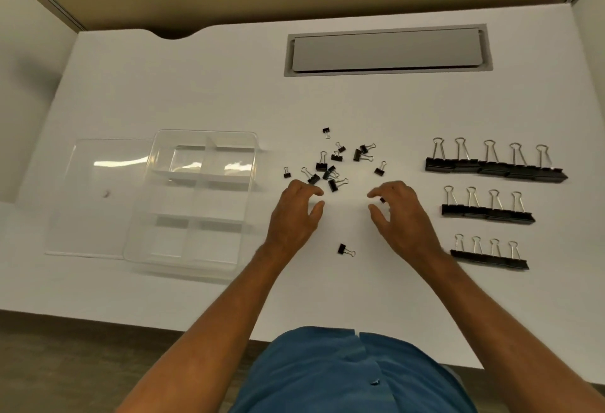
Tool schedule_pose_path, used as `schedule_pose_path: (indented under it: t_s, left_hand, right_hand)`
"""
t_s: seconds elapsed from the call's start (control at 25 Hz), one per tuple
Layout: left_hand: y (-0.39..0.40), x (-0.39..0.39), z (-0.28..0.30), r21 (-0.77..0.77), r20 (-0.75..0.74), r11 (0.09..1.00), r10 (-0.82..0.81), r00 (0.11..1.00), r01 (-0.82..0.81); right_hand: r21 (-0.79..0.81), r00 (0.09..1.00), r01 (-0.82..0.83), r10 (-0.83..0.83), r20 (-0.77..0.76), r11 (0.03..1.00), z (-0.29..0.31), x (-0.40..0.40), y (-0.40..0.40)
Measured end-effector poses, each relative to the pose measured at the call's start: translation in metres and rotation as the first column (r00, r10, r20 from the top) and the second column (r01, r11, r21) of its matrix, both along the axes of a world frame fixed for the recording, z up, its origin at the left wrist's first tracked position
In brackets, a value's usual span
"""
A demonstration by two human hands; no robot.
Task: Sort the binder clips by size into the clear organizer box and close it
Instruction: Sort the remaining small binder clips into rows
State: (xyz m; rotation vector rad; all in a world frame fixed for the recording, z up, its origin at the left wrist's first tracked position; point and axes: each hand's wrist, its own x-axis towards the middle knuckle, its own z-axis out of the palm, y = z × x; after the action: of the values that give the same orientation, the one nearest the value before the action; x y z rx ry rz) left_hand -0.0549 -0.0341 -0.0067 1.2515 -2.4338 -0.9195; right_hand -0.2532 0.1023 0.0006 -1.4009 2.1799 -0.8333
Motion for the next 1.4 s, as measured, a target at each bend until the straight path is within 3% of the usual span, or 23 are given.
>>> schedule_pose_path:
  t_s: [0.12,0.32,0.52,0.72,0.92,1.16,1.4]
  left_hand:
    - [-0.028,-0.004,0.002,0.022,0.014,1.0,0.009,1.0,-0.01]
    - [-0.07,-0.025,-0.002,0.056,0.041,0.998,-0.009,0.999,0.006]
    - [-0.083,-0.042,-0.01,0.032,0.105,0.99,-0.142,0.984,0.139]
    - [-0.086,-0.05,-0.011,0.006,0.183,0.985,-0.17,0.968,0.171]
    - [-0.088,-0.05,-0.011,-0.054,0.188,0.976,-0.198,0.962,0.211]
    - [-0.086,-0.049,-0.001,-0.04,0.192,0.977,-0.2,0.961,0.211]
    - [-0.018,-0.032,0.019,-0.036,0.033,0.985,-0.167,0.985,0.169]
  right_hand:
    - [-0.012,0.997,0.028,-0.027,0.079,1.0,0.0,0.007,-0.041]
    - [0.007,0.999,-0.045,0.045,0.011,0.999,-0.002,0.008,-0.096]
    - [0.172,0.995,-0.092,0.099,-0.032,0.981,-0.008,0.002,-0.113]
    - [0.123,0.999,-0.037,0.04,-0.019,0.992,-0.009,0.001,-0.112]
    - [-0.01,0.973,0.181,-0.177,0.147,0.983,0.002,0.0,-0.086]
    - [0.092,0.967,0.184,-0.197,0.159,0.979,0.01,0.017,-0.016]
    - [0.165,0.934,0.263,-0.294,0.203,0.951,0.012,0.03,0.09]
